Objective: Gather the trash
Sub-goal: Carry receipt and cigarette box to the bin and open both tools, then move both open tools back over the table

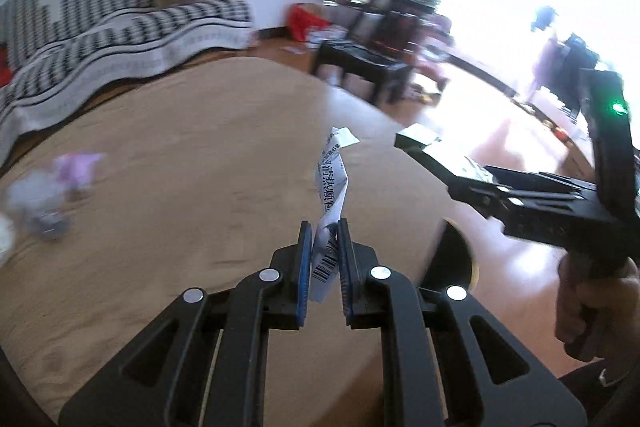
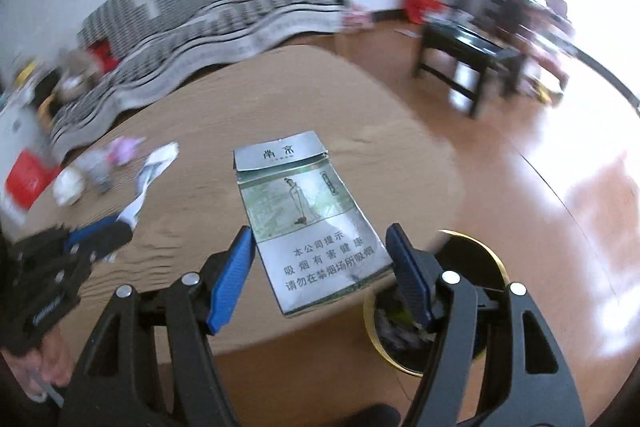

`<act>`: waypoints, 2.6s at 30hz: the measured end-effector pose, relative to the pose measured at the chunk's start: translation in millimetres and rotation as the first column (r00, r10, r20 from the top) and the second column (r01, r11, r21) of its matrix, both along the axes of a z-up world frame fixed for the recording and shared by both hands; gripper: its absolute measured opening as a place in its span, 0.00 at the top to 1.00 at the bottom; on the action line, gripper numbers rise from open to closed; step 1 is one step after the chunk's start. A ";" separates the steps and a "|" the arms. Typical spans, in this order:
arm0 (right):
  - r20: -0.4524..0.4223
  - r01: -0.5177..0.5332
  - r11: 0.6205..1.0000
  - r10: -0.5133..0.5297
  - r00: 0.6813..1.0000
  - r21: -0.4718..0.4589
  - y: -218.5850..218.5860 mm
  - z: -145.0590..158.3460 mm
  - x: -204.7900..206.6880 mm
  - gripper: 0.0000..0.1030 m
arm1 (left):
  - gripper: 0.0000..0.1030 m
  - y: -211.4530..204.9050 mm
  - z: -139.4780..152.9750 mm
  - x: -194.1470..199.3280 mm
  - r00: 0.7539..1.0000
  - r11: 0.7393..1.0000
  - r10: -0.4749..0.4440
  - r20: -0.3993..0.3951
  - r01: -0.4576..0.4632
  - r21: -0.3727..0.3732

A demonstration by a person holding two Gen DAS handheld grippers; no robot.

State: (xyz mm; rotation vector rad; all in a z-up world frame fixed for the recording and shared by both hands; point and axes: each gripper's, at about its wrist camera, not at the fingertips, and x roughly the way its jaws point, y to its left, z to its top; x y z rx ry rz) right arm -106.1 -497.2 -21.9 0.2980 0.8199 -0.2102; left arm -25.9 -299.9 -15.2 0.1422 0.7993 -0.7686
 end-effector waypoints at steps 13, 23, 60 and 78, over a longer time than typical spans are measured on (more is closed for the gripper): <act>-0.111 0.280 0.958 -0.272 0.956 0.063 -120.5 -50.3 -91.5 0.36 | 0.88 -138.6 -55.2 -66.9 0.960 0.962 -0.271 -0.073 0.273 0.027; -0.148 0.305 0.946 -0.288 0.946 0.109 -131.3 -59.5 -92.5 0.36 | 0.88 -168.3 -78.8 -62.1 0.952 0.952 -0.288 -0.107 0.297 0.073; -0.057 0.280 0.956 -0.276 0.959 0.084 -102.0 -21.6 -65.7 0.12 | 0.09 -117.2 -33.4 -56.5 0.979 0.978 -0.204 0.008 0.204 0.042; 0.019 -0.217 0.970 0.216 0.976 0.108 146.1 12.8 121.8 0.12 | 0.07 195.6 -4.3 84.5 0.910 0.909 0.412 0.054 -0.414 0.050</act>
